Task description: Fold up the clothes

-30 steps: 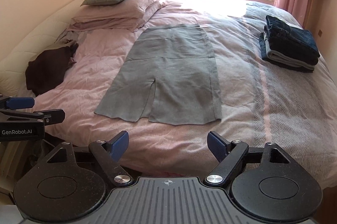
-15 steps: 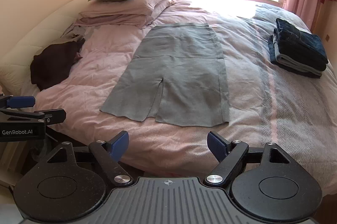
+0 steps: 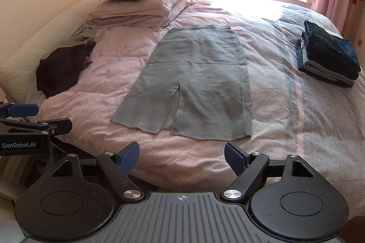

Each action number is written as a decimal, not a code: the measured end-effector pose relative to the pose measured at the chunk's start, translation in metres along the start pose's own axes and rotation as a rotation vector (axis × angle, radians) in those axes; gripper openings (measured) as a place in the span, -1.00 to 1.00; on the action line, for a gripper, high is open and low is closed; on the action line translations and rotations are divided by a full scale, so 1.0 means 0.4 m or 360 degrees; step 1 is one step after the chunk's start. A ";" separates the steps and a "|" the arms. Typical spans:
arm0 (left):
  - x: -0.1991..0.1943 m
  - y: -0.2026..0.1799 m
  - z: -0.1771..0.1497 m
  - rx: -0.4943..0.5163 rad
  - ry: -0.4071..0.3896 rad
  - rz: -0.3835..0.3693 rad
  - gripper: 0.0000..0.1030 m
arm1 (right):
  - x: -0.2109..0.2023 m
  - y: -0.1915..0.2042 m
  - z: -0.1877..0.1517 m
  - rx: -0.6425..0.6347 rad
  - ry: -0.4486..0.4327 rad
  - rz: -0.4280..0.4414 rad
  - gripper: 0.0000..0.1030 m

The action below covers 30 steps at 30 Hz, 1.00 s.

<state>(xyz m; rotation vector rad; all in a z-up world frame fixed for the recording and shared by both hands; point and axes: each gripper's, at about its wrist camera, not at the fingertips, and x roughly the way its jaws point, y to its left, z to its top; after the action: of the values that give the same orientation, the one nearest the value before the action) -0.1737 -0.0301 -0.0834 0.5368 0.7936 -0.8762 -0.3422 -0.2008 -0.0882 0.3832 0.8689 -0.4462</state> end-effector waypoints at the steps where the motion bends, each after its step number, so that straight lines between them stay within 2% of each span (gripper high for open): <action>1: 0.002 -0.001 0.003 -0.0002 0.0001 0.0002 0.61 | 0.001 -0.003 0.002 -0.0002 0.0003 0.0002 0.53; 9: 0.031 -0.007 0.022 -0.0020 0.0033 -0.0008 0.61 | 0.029 -0.015 0.026 0.0013 0.0031 -0.0002 0.53; 15: 0.099 0.004 0.071 -0.0004 0.0064 -0.0028 0.61 | 0.097 -0.037 0.078 0.0071 0.0077 -0.0020 0.53; 22: 0.247 0.047 0.182 0.0018 0.0132 -0.0080 0.61 | 0.225 -0.081 0.184 0.0198 0.0156 -0.0087 0.53; 30: 0.463 0.188 0.355 -0.0007 0.0224 -0.0140 0.60 | 0.384 -0.157 0.317 0.0369 0.0191 -0.0240 0.53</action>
<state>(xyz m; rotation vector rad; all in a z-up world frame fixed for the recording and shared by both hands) 0.0169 -0.1748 -0.1377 0.5676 0.9526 -0.9247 -0.2071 -0.3494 -0.1445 0.5639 0.9696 -0.6721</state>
